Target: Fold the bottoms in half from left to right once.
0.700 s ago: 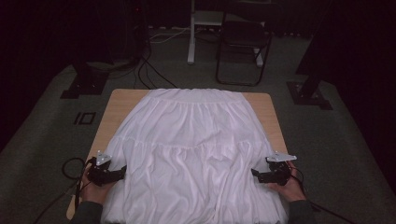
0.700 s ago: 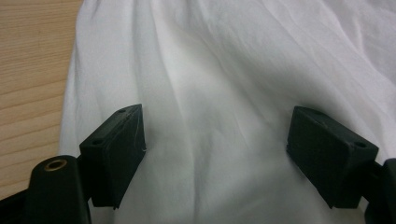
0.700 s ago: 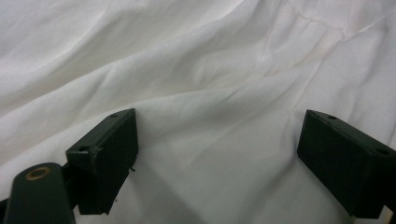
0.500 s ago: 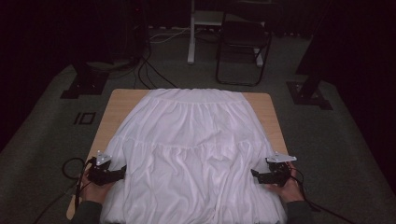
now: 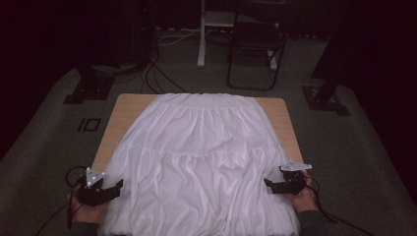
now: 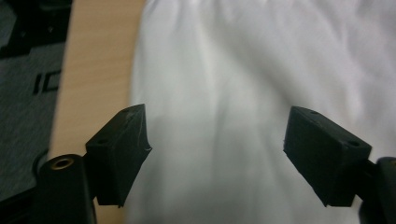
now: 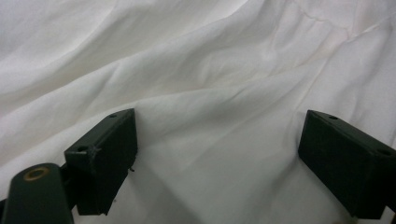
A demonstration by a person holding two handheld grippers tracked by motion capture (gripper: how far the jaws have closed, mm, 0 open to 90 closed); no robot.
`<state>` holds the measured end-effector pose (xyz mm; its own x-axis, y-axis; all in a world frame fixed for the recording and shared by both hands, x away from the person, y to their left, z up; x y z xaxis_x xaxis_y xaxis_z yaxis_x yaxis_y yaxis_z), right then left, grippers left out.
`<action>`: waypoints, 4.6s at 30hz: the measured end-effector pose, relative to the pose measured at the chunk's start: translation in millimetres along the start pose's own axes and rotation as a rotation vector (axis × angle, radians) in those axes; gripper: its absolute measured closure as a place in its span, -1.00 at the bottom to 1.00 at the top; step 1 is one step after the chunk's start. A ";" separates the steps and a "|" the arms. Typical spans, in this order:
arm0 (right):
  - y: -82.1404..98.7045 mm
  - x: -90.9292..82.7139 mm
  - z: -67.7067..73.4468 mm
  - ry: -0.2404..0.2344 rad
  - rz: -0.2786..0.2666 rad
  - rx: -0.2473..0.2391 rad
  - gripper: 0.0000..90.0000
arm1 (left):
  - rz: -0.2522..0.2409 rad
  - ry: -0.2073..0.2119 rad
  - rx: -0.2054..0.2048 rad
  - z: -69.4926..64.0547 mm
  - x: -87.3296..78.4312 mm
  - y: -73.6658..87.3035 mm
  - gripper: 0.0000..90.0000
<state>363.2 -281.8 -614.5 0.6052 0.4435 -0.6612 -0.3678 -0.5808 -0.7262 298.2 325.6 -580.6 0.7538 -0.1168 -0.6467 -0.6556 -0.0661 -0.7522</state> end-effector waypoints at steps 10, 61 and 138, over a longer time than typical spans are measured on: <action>0.0 0.0 -0.1 0.001 0.000 0.001 -0.75 | 0.076 -0.018 -0.068 28.1 -14.5 41.8 -0.68; 33.9 -51.6 -0.2 0.094 0.111 0.077 0.65 | -0.045 -0.266 0.041 102.5 -8.4 -35.9 0.92; -135.3 44.5 144.7 -0.199 0.030 -0.072 0.06 | 0.180 0.308 0.083 -71.2 24.4 13.7 0.49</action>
<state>337.8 -84.7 -572.9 0.4411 0.5469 -0.7116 -0.3278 -0.6400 -0.6950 304.4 251.3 -597.6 0.5693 -0.4132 -0.7108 -0.7611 0.0619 -0.6456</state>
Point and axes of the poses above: each handheld gripper's, and its own axes: x roughly forward along the jaws, y roughly out of its underside, z roughly to its left, the point moved 6 cm from there along x, roughly forward along the jaws, and after that the axes turned 14 degrees about -x, right-handed, at the moved point
